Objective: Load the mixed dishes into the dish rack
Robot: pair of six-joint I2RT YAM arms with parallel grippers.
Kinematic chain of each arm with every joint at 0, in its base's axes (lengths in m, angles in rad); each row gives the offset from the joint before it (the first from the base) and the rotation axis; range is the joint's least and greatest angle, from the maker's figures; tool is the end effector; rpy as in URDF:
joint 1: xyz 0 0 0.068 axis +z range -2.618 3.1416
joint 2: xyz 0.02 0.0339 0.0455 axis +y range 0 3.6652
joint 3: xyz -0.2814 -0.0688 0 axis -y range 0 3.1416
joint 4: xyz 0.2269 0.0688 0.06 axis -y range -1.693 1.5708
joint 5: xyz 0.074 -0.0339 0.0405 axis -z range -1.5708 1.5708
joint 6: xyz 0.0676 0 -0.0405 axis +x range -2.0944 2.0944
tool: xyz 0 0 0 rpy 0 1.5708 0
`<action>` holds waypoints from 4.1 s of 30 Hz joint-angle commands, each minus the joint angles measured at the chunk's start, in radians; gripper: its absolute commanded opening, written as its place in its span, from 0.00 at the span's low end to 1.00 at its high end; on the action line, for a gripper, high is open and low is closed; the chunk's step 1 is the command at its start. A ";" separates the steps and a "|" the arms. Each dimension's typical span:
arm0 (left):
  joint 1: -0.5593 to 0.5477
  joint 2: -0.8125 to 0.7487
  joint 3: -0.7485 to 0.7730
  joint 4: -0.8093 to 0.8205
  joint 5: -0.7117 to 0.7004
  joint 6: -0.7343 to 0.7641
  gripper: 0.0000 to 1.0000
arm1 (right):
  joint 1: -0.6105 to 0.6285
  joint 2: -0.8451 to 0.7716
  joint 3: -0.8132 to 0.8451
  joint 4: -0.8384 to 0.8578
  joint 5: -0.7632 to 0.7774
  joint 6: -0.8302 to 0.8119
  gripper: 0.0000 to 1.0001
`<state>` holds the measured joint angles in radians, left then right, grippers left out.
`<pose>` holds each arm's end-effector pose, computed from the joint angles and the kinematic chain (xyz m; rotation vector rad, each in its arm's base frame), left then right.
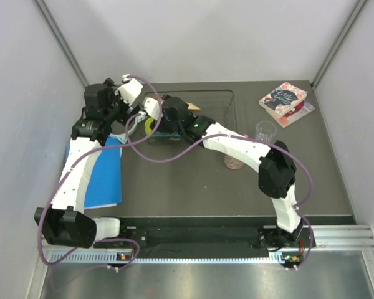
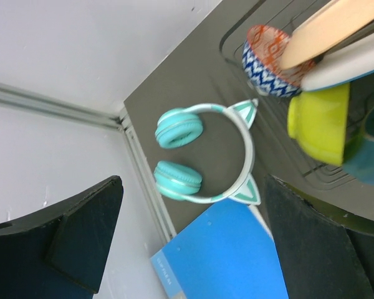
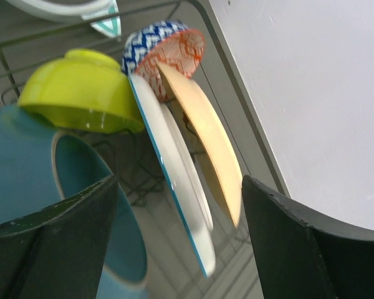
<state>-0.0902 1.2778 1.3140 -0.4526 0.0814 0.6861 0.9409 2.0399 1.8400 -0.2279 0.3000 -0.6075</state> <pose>0.2909 -0.0318 0.3939 0.8052 1.8292 0.3041 0.3152 0.3984 0.3208 -1.2404 1.5424 -0.0834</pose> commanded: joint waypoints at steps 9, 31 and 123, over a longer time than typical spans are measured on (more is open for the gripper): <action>-0.094 0.021 0.082 -0.182 0.162 -0.125 0.99 | -0.270 -0.605 -0.352 -0.070 -0.015 0.601 0.81; -0.092 0.017 -0.028 -0.166 0.149 -0.240 0.99 | -0.479 -0.790 -0.854 -0.209 -0.042 0.926 0.79; -0.233 -0.429 -0.492 0.630 0.834 0.562 0.99 | -0.387 -0.627 -1.059 1.955 -1.322 2.753 0.00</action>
<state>-0.2722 0.8734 0.8406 0.0021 0.7959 1.0817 0.5156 1.4185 0.6983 1.1999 -0.9699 1.9682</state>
